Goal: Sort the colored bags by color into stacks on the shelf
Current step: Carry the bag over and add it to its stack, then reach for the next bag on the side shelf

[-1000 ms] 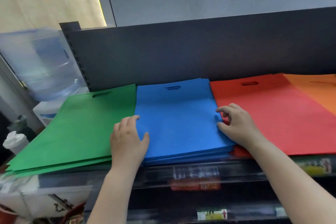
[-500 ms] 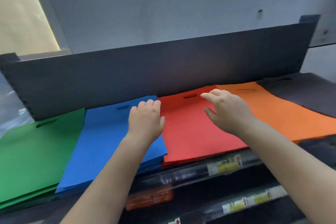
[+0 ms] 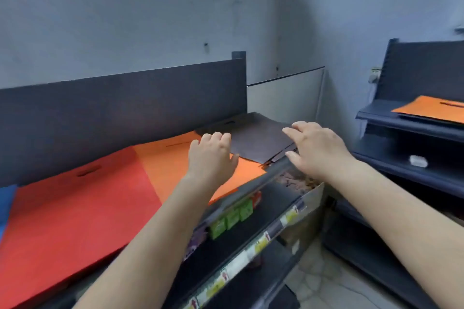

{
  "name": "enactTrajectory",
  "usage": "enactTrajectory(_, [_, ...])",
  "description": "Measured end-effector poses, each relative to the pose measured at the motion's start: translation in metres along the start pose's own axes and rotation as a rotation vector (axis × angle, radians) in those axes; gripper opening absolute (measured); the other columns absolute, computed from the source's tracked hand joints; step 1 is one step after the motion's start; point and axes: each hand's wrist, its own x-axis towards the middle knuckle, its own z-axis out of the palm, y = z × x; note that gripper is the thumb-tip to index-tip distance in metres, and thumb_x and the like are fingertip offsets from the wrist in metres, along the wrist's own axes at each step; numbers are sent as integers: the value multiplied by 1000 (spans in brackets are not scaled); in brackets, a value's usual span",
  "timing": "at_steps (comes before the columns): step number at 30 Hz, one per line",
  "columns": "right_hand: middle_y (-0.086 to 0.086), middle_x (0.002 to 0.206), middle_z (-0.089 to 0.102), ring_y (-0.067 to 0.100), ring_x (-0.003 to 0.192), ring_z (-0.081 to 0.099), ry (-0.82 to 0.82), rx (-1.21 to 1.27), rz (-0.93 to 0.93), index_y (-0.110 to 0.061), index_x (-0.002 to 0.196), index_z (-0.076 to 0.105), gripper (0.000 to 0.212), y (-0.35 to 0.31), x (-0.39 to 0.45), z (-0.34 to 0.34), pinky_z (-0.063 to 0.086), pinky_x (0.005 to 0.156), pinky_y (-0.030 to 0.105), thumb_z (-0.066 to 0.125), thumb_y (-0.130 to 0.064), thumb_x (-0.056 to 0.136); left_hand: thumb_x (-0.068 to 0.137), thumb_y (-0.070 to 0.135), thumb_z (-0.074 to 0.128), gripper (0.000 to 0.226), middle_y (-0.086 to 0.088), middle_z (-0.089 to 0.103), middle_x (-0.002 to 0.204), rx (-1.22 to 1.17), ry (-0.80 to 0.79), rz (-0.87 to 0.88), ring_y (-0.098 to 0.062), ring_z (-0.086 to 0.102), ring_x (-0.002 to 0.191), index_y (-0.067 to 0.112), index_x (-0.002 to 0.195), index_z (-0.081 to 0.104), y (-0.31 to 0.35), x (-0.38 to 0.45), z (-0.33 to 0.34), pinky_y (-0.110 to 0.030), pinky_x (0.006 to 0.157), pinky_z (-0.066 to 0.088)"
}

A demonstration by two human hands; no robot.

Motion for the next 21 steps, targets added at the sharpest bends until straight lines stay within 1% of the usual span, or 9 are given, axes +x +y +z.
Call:
enactTrajectory(4, [4, 145, 38, 26, 130, 38, -42, -69, 133, -20, 142, 35, 54, 76, -21, 4, 39, 102, 39, 46, -42, 94, 94, 45, 43, 42, -1, 52, 128, -66, 11, 135, -25, 45, 119, 17, 126, 44, 79, 40, 14, -36, 89, 35])
enactTrajectory(7, [3, 150, 34, 24, 134, 34, -70, -98, 231, -22, 146, 29, 59, 125, -33, 11, 36, 105, 39, 45, -44, 94, 94, 46, 43, 44, 0, 52, 131, -132, 9, 219, -24, 45, 120, 19, 128, 44, 135, 66, 25, -36, 92, 34])
enactTrajectory(10, [1, 150, 33, 23, 137, 32, -86, -124, 330, -23, 147, 28, 60, 172, -43, 20, 33, 106, 38, 44, -46, 94, 93, 47, 44, 46, 1, 52, 132, -186, 15, 299, -24, 46, 122, 20, 131, 44, 189, 91, 37, -36, 94, 35])
enactTrajectory(12, [1, 151, 33, 23, 137, 30, -97, -140, 388, -24, 147, 28, 59, 203, -46, 26, 32, 106, 38, 43, -46, 95, 93, 47, 44, 45, 1, 52, 130, -209, 8, 353, -24, 45, 121, 19, 129, 44, 223, 110, 46, -36, 94, 34])
enactTrajectory(16, [0, 153, 28, 21, 140, 26, -124, -157, 483, -26, 148, 26, 60, 265, -38, 40, 27, 109, 37, 43, -46, 95, 95, 47, 42, 44, 1, 50, 132, -256, -8, 430, -24, 44, 122, 19, 129, 43, 288, 155, 67, -35, 95, 32])
enactTrajectory(21, [0, 153, 29, 21, 140, 26, -121, -169, 586, -26, 148, 27, 60, 337, -13, 56, 25, 110, 37, 44, -45, 95, 95, 48, 40, 45, 0, 51, 132, -331, -35, 505, -25, 44, 123, 18, 128, 44, 363, 221, 89, -37, 95, 33])
